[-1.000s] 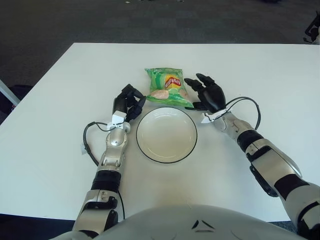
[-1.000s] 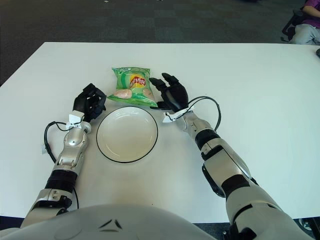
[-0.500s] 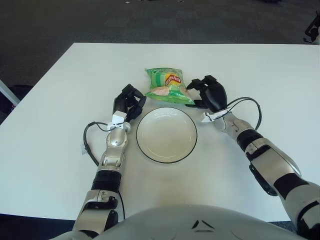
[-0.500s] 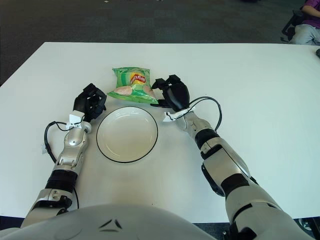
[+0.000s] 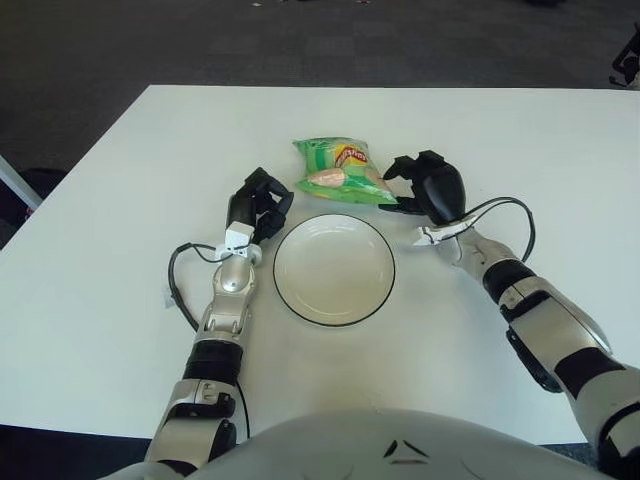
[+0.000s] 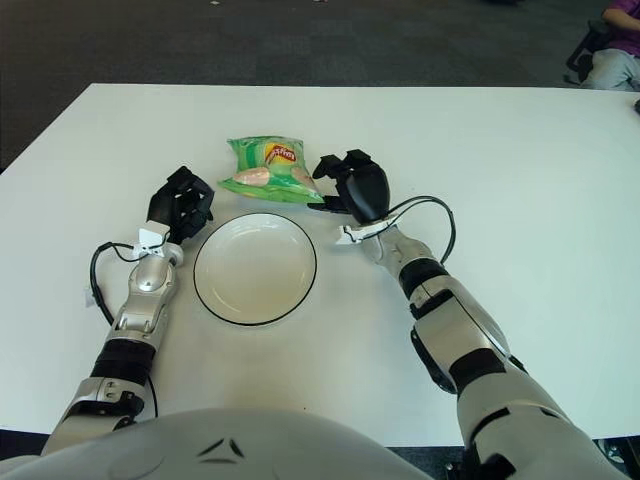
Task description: Put the snack into the plate.
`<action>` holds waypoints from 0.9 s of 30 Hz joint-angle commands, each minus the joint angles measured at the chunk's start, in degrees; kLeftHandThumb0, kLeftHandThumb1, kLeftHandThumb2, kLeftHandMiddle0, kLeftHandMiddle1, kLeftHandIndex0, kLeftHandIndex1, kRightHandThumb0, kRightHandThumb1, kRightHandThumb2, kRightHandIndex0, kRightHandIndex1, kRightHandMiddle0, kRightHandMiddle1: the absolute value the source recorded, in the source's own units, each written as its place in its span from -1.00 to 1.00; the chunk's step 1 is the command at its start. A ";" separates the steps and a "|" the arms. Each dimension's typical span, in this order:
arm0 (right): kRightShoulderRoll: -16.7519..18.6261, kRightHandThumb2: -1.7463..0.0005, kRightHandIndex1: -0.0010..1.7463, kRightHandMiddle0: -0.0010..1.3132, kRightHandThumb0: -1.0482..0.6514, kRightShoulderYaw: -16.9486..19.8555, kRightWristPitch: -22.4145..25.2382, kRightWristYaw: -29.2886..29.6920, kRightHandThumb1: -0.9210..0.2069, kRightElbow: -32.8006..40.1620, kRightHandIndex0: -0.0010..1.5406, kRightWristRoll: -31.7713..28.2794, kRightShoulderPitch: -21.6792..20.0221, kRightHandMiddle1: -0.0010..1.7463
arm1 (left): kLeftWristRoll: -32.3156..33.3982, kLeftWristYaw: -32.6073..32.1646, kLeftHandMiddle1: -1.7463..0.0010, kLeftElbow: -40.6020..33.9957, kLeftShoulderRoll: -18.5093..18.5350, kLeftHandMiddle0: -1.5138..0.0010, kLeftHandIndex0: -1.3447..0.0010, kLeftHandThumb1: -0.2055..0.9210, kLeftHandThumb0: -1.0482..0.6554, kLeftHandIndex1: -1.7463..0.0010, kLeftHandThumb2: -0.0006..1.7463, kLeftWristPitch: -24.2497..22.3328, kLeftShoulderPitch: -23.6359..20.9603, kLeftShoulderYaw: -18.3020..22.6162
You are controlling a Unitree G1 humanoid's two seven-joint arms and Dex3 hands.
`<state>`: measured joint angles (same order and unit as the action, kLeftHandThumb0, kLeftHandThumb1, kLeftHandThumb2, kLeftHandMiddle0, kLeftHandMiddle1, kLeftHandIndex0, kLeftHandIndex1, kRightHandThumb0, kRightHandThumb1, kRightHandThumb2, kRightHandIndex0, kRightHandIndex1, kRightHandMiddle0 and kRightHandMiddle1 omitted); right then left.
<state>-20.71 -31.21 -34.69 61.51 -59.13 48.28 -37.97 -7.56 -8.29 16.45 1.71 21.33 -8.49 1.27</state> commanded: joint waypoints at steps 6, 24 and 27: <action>-6.58 1.00 0.02 0.23 0.23 3.77 -4.46 1.54 -0.92 5.34 0.11 -1.43 6.19 0.22 | -0.57 -0.64 -1.00 0.50 0.30 -0.24 -0.10 1.00 -0.10 -1.00 -0.66 0.83 0.70 0.10; -9.39 1.00 -0.13 0.27 0.23 11.74 -4.45 -5.72 -0.88 20.27 0.22 -5.11 16.26 0.21 | -0.18 -0.37 -1.00 2.08 0.95 -0.25 -0.11 1.00 -0.10 -1.00 -0.66 1.59 -0.08 0.44; -9.47 1.00 -0.15 0.28 0.23 12.89 -3.50 -7.18 -0.88 23.23 0.22 -5.18 17.97 0.22 | -0.19 -0.43 -1.00 2.24 0.98 -0.25 -0.12 1.00 -0.10 -1.00 -0.66 1.63 -0.17 0.43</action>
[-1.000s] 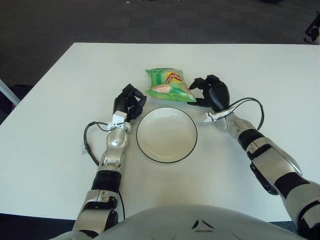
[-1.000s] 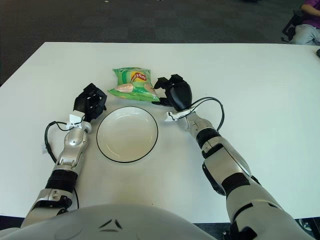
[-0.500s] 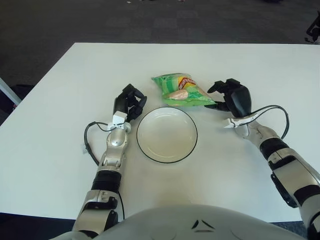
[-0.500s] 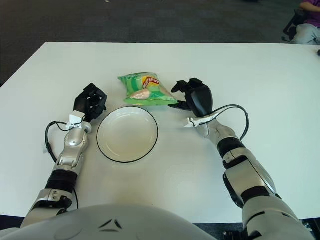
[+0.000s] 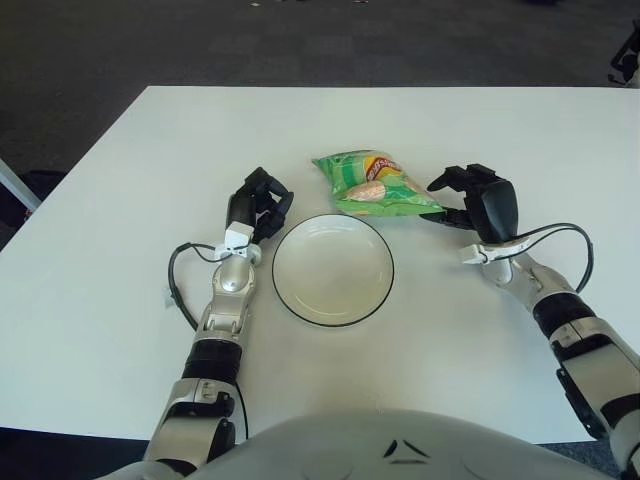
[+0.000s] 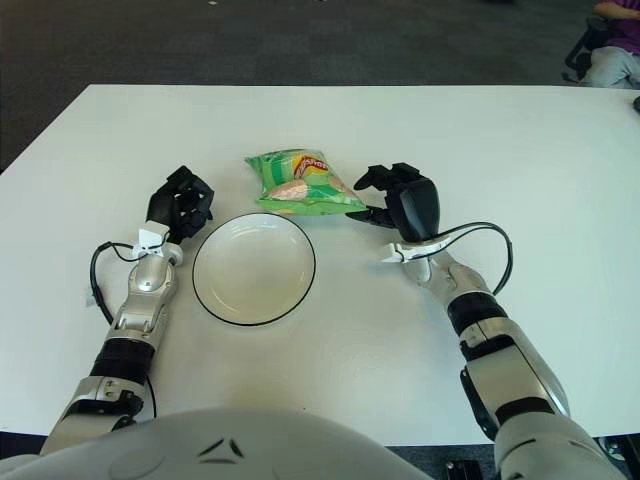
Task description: Put the snack into the plate.
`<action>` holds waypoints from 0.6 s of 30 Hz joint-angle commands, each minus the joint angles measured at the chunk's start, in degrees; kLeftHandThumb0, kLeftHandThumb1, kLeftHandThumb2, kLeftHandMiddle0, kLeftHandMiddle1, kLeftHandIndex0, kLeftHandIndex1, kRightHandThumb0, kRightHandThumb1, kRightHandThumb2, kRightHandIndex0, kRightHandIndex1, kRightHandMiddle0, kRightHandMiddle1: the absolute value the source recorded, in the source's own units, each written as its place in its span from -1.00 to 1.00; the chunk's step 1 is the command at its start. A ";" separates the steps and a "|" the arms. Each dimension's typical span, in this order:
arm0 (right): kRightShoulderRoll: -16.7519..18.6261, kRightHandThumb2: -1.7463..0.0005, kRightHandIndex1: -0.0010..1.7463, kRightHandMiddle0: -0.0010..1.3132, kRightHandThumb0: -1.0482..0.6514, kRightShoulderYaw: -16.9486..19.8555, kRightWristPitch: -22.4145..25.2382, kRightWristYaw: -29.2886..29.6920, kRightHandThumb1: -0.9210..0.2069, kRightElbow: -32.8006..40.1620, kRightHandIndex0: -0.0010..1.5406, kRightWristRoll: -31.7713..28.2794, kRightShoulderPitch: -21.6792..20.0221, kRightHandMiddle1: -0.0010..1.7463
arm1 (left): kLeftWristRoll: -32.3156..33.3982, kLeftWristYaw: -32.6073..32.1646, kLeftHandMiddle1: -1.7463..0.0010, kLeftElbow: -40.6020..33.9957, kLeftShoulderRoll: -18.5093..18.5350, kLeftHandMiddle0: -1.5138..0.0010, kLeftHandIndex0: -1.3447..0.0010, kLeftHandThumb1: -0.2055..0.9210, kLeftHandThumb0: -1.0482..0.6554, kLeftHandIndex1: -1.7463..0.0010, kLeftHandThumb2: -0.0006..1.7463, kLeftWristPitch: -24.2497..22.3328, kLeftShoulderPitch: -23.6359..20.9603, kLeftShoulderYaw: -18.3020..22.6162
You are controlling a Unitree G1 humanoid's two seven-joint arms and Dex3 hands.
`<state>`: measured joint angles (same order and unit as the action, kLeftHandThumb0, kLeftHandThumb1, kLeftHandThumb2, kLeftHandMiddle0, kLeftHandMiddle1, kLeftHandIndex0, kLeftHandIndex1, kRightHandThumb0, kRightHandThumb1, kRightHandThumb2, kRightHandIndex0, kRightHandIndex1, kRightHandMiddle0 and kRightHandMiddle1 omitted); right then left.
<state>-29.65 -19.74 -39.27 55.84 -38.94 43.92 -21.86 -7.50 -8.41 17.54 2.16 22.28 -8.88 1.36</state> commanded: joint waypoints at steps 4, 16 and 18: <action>-0.57 1.00 -0.17 0.28 0.23 2.66 1.67 -2.12 -0.88 5.06 0.22 -0.27 3.20 0.23 | -0.30 -0.41 -1.00 1.29 0.55 -0.25 -0.12 1.00 -0.11 -1.00 -0.67 0.70 0.15 0.35; -3.85 0.98 0.00 0.01 0.23 9.19 7.74 -9.61 -0.96 20.66 0.14 -0.15 14.36 0.36 | -0.35 -0.62 -1.00 1.74 0.61 -0.26 -0.12 1.00 -0.11 -1.00 -0.67 0.52 -0.15 0.45; -3.91 0.94 0.09 -0.15 0.23 9.88 9.18 -12.32 -0.98 23.35 0.08 -0.54 15.89 0.44 | -0.33 -0.63 -1.00 1.81 0.64 -0.26 -0.12 1.00 -0.11 -1.00 -0.67 0.51 -0.20 0.46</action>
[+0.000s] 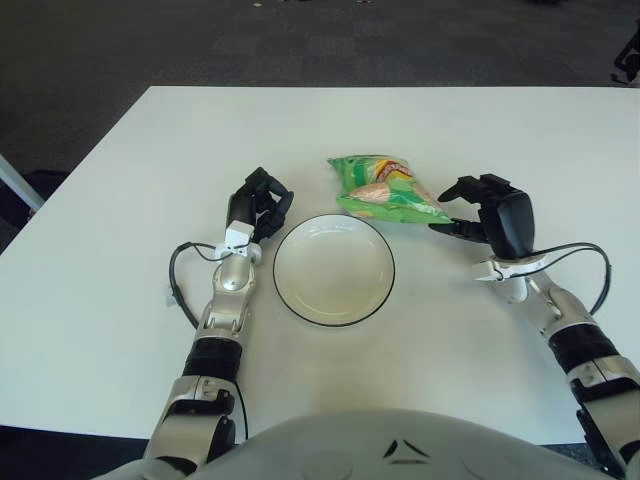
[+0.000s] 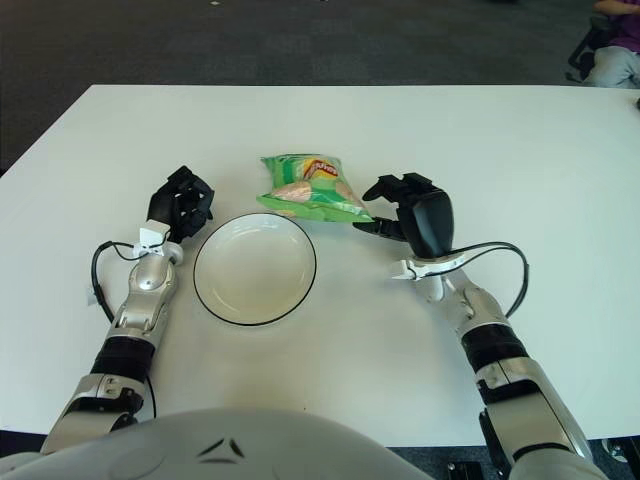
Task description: Put the snack into the plate.
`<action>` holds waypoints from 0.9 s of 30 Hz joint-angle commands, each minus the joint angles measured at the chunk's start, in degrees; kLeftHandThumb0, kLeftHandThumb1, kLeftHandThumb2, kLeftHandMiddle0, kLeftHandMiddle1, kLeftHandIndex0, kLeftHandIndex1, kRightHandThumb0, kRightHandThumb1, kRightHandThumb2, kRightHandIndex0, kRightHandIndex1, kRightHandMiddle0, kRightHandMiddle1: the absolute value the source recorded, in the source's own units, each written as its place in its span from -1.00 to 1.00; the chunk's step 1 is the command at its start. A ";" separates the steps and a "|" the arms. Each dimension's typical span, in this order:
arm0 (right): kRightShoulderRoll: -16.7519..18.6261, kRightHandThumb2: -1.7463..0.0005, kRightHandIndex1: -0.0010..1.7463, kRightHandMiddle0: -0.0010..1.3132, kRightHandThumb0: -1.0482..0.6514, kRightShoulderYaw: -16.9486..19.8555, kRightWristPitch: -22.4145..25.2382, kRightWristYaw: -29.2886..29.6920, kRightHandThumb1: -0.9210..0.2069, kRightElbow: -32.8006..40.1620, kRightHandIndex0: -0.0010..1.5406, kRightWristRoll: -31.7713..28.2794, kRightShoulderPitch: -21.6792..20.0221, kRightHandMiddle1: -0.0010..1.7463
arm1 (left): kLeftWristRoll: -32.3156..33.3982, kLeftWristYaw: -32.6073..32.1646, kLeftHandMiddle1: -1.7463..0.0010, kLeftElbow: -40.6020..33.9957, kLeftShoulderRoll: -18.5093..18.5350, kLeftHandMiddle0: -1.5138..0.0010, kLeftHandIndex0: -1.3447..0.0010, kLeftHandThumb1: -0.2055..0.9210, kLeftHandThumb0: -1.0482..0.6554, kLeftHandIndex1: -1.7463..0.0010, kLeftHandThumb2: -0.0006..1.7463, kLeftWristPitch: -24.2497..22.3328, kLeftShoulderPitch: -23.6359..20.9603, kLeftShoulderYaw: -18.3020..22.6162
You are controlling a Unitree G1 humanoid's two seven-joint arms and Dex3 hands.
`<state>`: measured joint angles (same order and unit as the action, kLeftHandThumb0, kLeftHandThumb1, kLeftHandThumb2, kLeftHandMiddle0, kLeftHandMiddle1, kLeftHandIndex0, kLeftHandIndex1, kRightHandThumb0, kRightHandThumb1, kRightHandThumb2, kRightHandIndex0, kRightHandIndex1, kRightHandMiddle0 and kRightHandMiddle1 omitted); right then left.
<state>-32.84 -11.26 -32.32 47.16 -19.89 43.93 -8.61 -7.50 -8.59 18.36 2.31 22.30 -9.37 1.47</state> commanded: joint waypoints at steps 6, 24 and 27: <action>-0.43 0.98 -0.78 0.03 -0.25 3.26 6.61 -15.18 -0.85 14.78 0.04 -3.51 7.86 -0.56 | -0.31 -0.45 -1.00 1.28 0.55 -0.26 -0.12 1.00 -0.11 -1.00 -0.67 0.47 0.07 0.42; -9.58 0.99 -1.00 -0.79 -0.54 7.78 42.21 -74.29 -0.79 42.80 -0.97 -29.18 10.79 -1.00 | -0.45 -0.52 -1.00 1.26 0.61 -0.26 -0.12 1.00 -0.11 -1.00 -0.67 0.47 0.07 0.35; -9.31 0.99 -1.00 -0.81 -0.57 8.49 41.84 -74.25 -0.78 42.29 -0.99 -28.64 11.08 -1.00 | -0.46 -0.54 -1.00 1.33 0.60 -0.26 -0.12 1.00 -0.11 -1.00 -0.67 0.48 0.05 0.36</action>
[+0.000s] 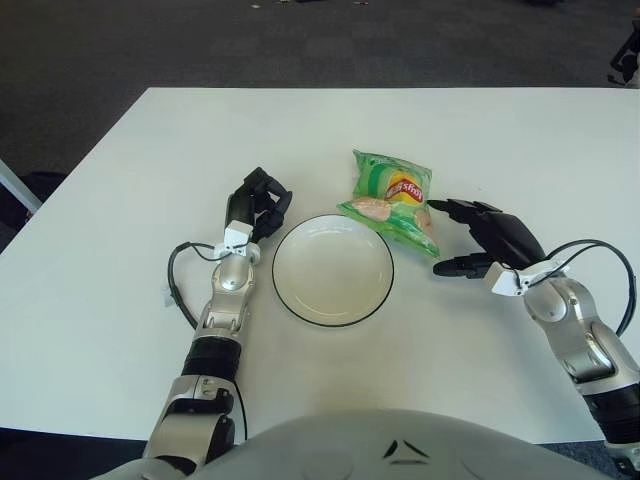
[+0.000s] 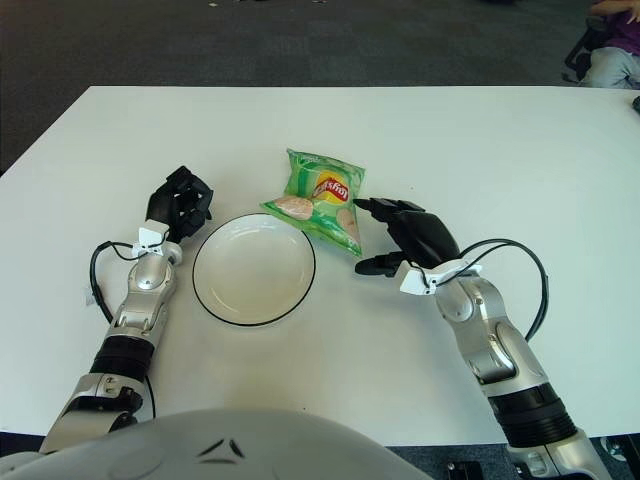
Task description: Put the snack into the plate.
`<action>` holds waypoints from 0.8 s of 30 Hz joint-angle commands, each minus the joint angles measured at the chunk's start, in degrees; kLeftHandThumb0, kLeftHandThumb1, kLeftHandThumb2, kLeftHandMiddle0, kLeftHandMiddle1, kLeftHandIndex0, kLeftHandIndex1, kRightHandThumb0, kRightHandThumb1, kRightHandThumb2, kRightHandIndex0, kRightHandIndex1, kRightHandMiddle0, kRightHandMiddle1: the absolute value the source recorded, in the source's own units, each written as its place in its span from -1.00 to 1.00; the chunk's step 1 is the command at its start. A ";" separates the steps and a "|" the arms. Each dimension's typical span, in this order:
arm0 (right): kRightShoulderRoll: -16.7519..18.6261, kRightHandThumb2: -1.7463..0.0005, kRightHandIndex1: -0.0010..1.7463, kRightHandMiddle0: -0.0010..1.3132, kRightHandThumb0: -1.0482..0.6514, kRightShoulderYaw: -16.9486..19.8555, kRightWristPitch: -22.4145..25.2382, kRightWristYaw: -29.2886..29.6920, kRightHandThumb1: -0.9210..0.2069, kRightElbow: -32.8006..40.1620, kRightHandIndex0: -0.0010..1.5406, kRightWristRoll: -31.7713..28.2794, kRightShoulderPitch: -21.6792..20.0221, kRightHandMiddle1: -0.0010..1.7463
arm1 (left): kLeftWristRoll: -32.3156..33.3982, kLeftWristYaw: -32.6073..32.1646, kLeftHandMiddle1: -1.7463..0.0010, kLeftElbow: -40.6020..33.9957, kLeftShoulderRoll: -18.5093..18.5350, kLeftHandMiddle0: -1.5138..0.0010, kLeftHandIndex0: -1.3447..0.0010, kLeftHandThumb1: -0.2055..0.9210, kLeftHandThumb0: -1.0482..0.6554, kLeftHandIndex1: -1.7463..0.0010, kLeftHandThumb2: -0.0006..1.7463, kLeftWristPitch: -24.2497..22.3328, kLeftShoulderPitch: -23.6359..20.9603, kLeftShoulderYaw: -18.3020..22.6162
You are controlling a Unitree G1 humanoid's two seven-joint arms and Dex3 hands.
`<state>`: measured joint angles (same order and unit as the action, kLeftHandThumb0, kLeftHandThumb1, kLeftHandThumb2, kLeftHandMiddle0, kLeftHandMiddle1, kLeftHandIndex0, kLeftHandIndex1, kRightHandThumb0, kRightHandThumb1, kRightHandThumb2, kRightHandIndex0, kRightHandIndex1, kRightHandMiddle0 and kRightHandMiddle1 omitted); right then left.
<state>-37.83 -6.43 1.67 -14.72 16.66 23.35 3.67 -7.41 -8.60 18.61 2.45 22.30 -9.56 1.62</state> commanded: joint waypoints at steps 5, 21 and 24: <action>-2.95 1.00 -1.00 -0.81 -0.58 5.93 10.22 -7.41 -0.78 6.23 -1.00 -0.52 -0.06 -0.99 | -0.61 -0.64 -1.00 1.11 0.43 -0.26 -0.12 1.00 -0.11 -1.00 -0.67 0.43 0.21 0.23; -1.98 1.00 -1.00 -0.77 -0.61 11.85 9.06 -3.61 -0.75 5.35 -1.00 2.43 0.49 -0.98 | -0.55 -0.66 -1.00 1.31 0.76 -0.26 -0.12 1.00 -0.11 -1.00 -0.67 0.50 0.28 0.45; -1.20 1.00 -1.00 -0.77 -0.62 12.09 8.39 -2.98 -0.75 5.71 -1.00 2.31 0.85 -0.99 | -0.57 -0.69 -1.00 1.50 0.84 -0.26 -0.12 1.00 -0.11 -1.00 -0.68 0.53 0.20 0.50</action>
<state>-39.86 5.05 11.30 -18.59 22.26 25.73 4.06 -7.55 -8.76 18.91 2.64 22.30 -9.59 1.69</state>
